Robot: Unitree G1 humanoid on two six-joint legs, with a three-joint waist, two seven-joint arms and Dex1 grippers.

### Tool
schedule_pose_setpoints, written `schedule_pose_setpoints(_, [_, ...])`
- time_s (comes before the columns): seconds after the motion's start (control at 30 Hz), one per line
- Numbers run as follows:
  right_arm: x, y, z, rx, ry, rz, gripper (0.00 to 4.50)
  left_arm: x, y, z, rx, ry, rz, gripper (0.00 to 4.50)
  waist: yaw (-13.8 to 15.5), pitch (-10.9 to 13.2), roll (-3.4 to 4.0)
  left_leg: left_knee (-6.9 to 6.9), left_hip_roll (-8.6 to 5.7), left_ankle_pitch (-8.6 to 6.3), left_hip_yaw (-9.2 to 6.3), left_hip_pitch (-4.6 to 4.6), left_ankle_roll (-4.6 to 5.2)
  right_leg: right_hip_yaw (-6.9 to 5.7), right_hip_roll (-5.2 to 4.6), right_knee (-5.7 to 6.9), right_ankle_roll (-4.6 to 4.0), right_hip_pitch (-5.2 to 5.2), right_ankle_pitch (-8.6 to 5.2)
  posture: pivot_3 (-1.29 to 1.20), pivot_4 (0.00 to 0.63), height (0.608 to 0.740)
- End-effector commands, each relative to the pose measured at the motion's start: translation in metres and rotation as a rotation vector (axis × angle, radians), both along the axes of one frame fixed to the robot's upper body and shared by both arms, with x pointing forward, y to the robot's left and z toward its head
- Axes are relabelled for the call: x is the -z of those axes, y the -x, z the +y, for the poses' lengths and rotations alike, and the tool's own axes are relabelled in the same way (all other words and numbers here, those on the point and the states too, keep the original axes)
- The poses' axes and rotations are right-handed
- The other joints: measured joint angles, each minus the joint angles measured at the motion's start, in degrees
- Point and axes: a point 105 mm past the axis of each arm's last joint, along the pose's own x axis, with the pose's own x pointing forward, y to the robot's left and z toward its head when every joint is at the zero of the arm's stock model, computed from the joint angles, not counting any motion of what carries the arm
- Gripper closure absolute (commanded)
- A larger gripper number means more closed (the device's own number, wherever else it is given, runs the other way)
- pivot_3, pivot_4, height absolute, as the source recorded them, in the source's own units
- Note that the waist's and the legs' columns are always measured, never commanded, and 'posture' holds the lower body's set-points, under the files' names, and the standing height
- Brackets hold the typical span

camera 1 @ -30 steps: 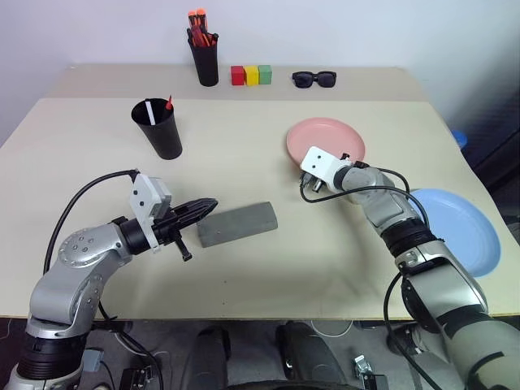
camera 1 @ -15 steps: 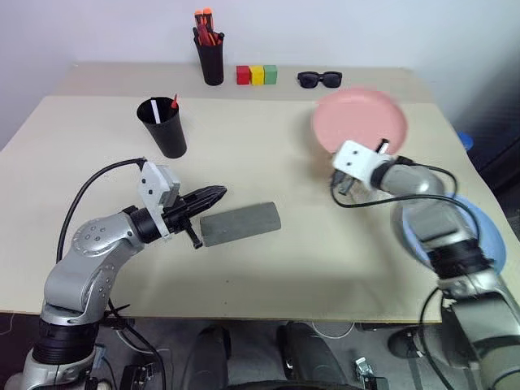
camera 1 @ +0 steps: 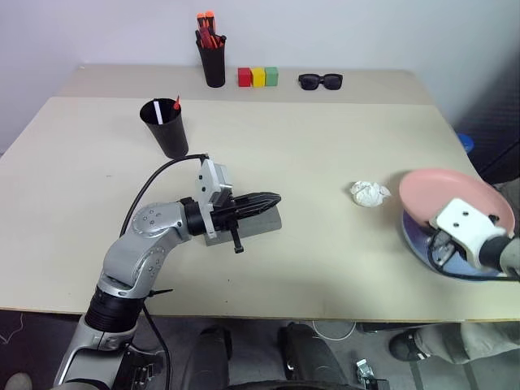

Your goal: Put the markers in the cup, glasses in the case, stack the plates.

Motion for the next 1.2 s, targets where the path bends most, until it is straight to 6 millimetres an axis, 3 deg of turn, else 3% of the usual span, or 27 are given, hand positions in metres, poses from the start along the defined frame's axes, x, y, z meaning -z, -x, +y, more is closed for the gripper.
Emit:
schedule_pose_setpoints(0.03, [-0.01, 0.002, -0.001, 0.006, -0.008, -0.013, 4.15, -0.008, 0.001, 0.0, 0.015, -0.002, -0.054, 4.5, -0.1, 0.0, 0.0, 0.01, 0.0, 0.0, -0.02, 0.01, 0.0, -0.01, 0.01, 0.0, 0.0, 0.02, 0.0, 0.0, 0.15, 0.74])
schedule_pose_setpoints(0.1, [-0.011, 0.002, 0.0, -0.003, -0.009, -0.007, 3.46, -0.007, 0.001, 0.002, 0.012, -0.008, -0.056, 4.5, -0.2, 0.0, 0.0, 0.09, 0.0, 0.0, -0.03, 0.01, 0.0, -0.01, 0.01, 0.0, 0.0, 0.04, 0.0, 0.0, 0.15, 0.74])
schedule_pose_setpoints(0.23, [-0.03, -0.014, 0.012, -0.054, -0.005, -0.114, 1.53, -0.006, 0.0, 0.007, -0.013, -0.014, -0.061, 4.5, -0.7, 0.0, 0.0, 0.2, 0.0, 0.0, -0.04, -0.04, 0.0, -0.01, 0.01, 0.0, 0.0, 0.07, 0.0, 0.0, 0.15, 0.74])
schedule_pose_setpoints(0.4, [-0.044, -0.033, 0.046, -0.131, -0.174, -0.172, 1.53, -0.004, -0.001, 0.015, -0.057, -0.019, -0.065, 4.5, -1.2, 0.0, -0.02, 0.26, 0.01, -0.01, -0.12, -0.06, 0.01, -0.05, 0.01, 0.01, 0.01, 0.11, 0.0, 0.0, 0.15, 0.74])
schedule_pose_setpoints(0.53, [-0.029, -0.057, 0.077, -0.189, -0.198, -0.189, 1.53, 0.001, -0.003, 0.026, -0.114, -0.037, -0.066, 4.5, -1.2, 0.0, -0.01, 0.28, 0.02, -0.01, -0.15, -0.06, 0.02, -0.06, 0.02, 0.0, 0.01, 0.1, 0.01, 0.0, 0.15, 0.74])
schedule_pose_setpoints(0.63, [-0.017, -0.077, 0.089, -0.163, -0.21, -0.219, 1.53, 0.002, -0.003, 0.035, -0.158, -0.039, -0.062, 4.5, -1.1, 0.0, -0.01, 0.31, 0.02, -0.01, -0.15, -0.1, 0.02, -0.07, 0.02, 0.01, 0.0, 0.07, 0.0, 0.0, 0.15, 0.74])
schedule_pose_setpoints(0.83, [-0.003, -0.108, 0.081, -0.081, -0.092, -0.314, 1.53, 0.007, 0.003, 0.045, -0.203, -0.045, -0.044, 4.5, -0.9, 0.0, 0.0, 0.38, 0.01, -0.02, -0.05, -0.19, 0.04, -0.05, -0.06, 0.0, 0.02, 0.03, -0.01, 0.0, 0.15, 0.74])
schedule_pose_setpoints(0.97, [0.005, -0.11, 0.076, -0.094, -0.029, -0.312, 1.53, 0.009, 0.006, 0.045, -0.214, -0.039, -0.035, 4.5, -0.9, 0.0, 0.0, 0.36, 0.02, -0.02, -0.06, -0.18, 0.04, -0.05, -0.04, 0.01, 0.02, 0.02, -0.01, 0.0, 0.15, 0.74])
schedule_pose_setpoints(1.07, [0.01, -0.107, 0.072, -0.109, 0.02, -0.304, 2.32, 0.01, 0.008, 0.042, -0.21, -0.031, -0.027, 4.5, -1.0, 0.0, 0.0, 0.37, 0.02, -0.02, -0.06, -0.18, 0.04, -0.05, -0.04, 0.02, 0.03, 0.02, -0.01, 0.0, 0.15, 0.74])
schedule_pose_setpoints(1.2, [0.008, -0.104, 0.073, -0.117, 0.019, -0.313, 4.35, 0.011, 0.008, 0.039, -0.2, -0.027, -0.02, 4.5, -1.0, 0.0, 0.0, 0.37, 0.02, -0.02, -0.07, -0.17, 0.04, -0.06, -0.04, 0.01, 0.03, 0.04, -0.01, 0.0, 0.15, 0.74])
